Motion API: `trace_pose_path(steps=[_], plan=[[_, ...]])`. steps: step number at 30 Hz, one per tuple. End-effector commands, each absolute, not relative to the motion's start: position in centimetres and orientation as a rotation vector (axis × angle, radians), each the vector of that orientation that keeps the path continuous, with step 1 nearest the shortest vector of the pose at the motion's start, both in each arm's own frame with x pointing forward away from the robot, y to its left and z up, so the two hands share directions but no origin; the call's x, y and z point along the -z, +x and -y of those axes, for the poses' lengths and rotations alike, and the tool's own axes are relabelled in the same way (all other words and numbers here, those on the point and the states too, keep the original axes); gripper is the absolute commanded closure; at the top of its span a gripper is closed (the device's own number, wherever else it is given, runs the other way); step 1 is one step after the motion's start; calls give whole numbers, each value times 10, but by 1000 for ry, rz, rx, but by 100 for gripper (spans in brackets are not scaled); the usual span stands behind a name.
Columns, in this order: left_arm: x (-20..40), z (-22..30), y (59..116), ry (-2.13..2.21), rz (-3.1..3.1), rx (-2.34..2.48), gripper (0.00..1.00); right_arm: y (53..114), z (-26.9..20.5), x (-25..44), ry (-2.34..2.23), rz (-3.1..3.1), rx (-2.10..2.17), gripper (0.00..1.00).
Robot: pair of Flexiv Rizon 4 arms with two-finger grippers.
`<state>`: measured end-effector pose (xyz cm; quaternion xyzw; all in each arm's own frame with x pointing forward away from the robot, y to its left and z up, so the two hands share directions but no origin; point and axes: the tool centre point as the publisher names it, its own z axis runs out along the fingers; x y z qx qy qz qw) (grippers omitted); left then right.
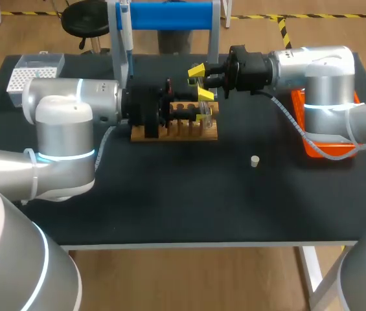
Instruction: Invert the test tube, pick up the pipette, mount the tip to pipette, aspirate from beaker and dispense into the tube, eject the tip, return the pipette, and cap with the stopper.
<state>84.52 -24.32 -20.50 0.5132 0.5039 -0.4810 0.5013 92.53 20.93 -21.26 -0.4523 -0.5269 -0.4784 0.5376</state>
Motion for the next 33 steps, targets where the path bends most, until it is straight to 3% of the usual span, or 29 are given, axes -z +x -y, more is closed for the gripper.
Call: trace_pose_path(steps=[1,2,8,9,10,11,28,33], plan=[[206,244,845,1236,-1216,1159,95,925,-209,212,-1079,1256,1138,100],[206,244,845,1235,-1216,1159,100,925,-209,212,-1079,1256,1138,100],[207,243,844,1236,-1217,1164,100,925,-209,212,-1079,1256,1138,100],[207,242,844,1238,-1217,1166,100,925,-209,212,-1079,1256,1138,73],[207,242,844,1235,-1222,1165,100,925,-209,212,-1079,1256,1138,18],[207,242,844,1235,-1222,1165,100,925,-209,212,-1079,1256,1138,0],[207,242,844,1235,-1222,1165,100,925,-209,212,-1079,1256,1138,0],[207,242,844,1235,-1222,1165,100,907,-189,203,-1002,1642,1422,0]])
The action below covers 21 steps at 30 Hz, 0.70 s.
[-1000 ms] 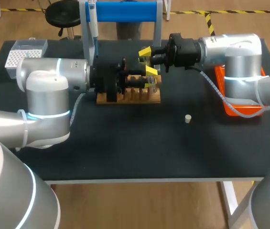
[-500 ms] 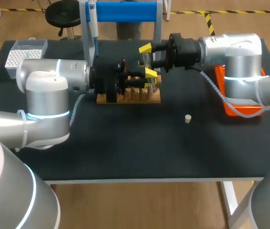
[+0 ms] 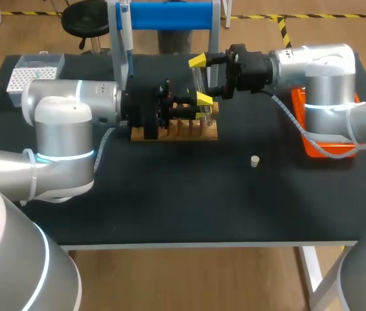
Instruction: Invert the test tube, pick up the pipette, mount the tip to pipette, aspirate from beaker and dispense into the tube, eject the tip, return the pipette, and cap with the stopper.
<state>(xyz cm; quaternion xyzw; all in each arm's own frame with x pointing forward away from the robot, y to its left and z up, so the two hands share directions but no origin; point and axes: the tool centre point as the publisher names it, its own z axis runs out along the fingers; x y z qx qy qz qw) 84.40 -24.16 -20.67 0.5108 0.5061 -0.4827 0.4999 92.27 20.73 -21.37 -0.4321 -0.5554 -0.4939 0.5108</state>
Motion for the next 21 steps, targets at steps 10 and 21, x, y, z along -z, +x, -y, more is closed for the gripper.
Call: trace_pose_path(steps=[10,21], plan=[[207,242,844,1235,-1222,1165,100,900,-135,207,-887,1928,1704,0],[207,242,844,1235,-1222,1165,100,894,-120,254,-729,2270,1893,0]])
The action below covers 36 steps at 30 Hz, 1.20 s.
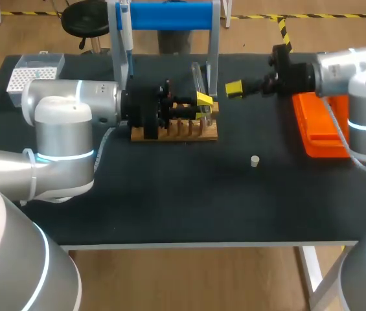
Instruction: Invert the test tube, pick up the pipette, mount the tip to pipette, aspirate from beaker and dispense into the tube, eject the tip, return the pipette, and cap with the stopper.
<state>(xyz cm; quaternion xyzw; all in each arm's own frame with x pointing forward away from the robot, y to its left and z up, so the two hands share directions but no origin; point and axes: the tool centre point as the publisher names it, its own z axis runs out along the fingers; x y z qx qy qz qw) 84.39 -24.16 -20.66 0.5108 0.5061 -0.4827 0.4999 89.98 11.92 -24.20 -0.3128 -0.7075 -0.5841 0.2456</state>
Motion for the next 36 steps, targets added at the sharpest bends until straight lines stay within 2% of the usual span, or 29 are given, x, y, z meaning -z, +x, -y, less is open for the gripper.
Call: trace_pose_path(steps=[1,36], plan=[[207,242,844,1235,-1222,1165,100,895,-121,259,-742,2275,1877,0],[207,242,844,1235,-1222,1165,100,920,-133,328,-608,2729,1825,0]])
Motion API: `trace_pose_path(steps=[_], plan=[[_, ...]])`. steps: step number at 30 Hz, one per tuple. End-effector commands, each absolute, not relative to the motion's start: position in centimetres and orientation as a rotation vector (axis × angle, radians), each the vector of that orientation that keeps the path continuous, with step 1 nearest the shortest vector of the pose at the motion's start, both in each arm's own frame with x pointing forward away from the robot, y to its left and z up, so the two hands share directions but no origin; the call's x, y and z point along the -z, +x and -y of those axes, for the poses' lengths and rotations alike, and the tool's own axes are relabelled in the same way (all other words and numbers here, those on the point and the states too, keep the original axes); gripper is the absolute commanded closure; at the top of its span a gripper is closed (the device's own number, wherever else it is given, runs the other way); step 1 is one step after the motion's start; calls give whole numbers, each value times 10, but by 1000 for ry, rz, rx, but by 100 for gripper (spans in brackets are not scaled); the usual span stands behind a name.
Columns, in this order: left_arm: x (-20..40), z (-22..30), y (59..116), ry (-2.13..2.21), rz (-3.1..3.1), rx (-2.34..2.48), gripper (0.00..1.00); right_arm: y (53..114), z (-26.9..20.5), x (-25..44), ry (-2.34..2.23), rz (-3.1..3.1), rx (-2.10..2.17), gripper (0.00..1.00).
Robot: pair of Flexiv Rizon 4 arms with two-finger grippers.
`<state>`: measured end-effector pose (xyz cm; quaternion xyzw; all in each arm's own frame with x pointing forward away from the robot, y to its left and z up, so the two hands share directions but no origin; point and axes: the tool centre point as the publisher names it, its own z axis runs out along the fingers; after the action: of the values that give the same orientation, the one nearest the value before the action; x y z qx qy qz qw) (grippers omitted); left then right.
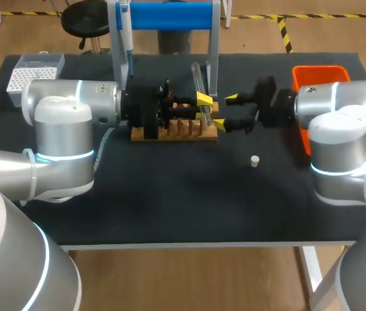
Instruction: Invert the test tube, pick up the pipette, mount the tip to pipette, aspirate from beaker and dispense into the tube, eject the tip, return the pipette, and cap with the stopper.
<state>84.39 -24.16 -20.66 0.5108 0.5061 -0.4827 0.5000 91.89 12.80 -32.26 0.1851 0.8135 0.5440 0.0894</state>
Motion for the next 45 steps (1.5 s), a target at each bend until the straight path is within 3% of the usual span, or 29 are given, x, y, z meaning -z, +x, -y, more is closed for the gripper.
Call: trace_pose_path(steps=[1,45], plan=[[207,242,844,1235,-1222,1165,100,920,-134,329,534,-2405,-1607,0],[207,242,844,1235,-1222,1165,100,935,-164,349,491,-2370,-1507,0]])
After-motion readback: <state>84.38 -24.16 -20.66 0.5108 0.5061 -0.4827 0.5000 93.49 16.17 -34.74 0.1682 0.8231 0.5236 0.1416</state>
